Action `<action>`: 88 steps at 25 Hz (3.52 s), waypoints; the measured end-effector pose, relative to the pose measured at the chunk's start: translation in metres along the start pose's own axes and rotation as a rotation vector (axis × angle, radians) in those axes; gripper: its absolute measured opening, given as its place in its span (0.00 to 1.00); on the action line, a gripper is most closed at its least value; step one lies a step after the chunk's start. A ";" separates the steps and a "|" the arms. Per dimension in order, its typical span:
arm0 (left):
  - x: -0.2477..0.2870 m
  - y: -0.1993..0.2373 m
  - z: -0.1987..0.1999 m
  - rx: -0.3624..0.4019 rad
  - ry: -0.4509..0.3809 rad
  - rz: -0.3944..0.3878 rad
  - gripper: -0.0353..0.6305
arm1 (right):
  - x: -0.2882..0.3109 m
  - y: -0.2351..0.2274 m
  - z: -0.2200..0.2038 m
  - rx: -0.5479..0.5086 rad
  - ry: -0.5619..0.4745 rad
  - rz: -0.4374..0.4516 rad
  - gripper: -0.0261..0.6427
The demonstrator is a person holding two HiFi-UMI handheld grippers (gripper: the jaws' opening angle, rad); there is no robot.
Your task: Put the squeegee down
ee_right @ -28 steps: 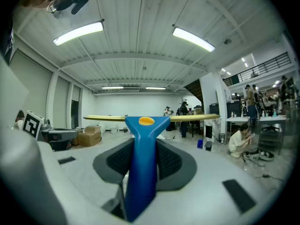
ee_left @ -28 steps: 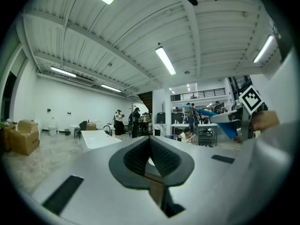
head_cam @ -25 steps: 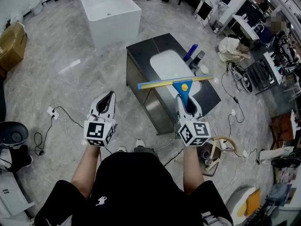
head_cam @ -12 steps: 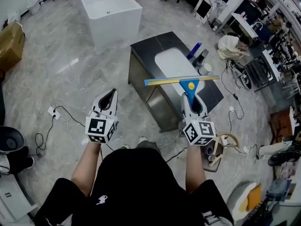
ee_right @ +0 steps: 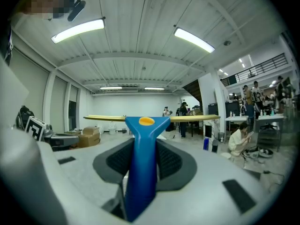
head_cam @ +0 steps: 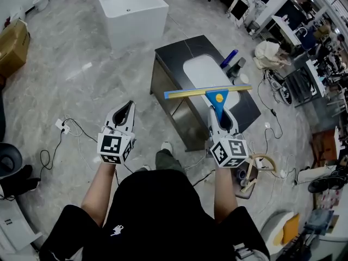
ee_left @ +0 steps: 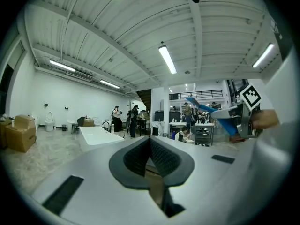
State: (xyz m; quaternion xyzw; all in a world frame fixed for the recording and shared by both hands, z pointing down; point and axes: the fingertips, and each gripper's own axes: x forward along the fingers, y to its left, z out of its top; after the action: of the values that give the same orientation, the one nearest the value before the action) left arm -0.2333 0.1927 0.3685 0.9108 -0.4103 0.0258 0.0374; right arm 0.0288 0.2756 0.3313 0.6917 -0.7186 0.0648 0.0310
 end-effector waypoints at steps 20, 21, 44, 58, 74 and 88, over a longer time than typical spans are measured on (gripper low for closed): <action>0.125 -0.001 0.008 0.026 0.024 0.014 0.06 | 0.099 -0.087 -0.005 0.039 0.034 0.028 0.24; 0.134 -0.001 0.009 0.028 0.025 0.017 0.06 | 0.105 -0.094 -0.004 0.040 0.034 0.031 0.24; 0.276 -0.020 0.008 0.060 0.076 0.123 0.06 | 0.225 -0.201 -0.019 0.081 0.073 0.183 0.24; 0.307 -0.019 0.003 0.068 0.103 0.127 0.06 | 0.249 -0.212 -0.027 0.105 0.090 0.213 0.24; 0.368 0.041 -0.002 0.049 0.115 0.037 0.06 | 0.314 -0.202 -0.022 0.078 0.115 0.140 0.24; 0.448 0.125 -0.016 0.005 0.160 -0.097 0.06 | 0.413 -0.187 -0.040 0.059 0.190 0.043 0.24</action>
State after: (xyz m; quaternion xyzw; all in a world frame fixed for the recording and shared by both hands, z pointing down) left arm -0.0303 -0.2228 0.4247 0.9247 -0.3614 0.0977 0.0688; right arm 0.1970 -0.1339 0.4359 0.6674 -0.7249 0.1518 0.0774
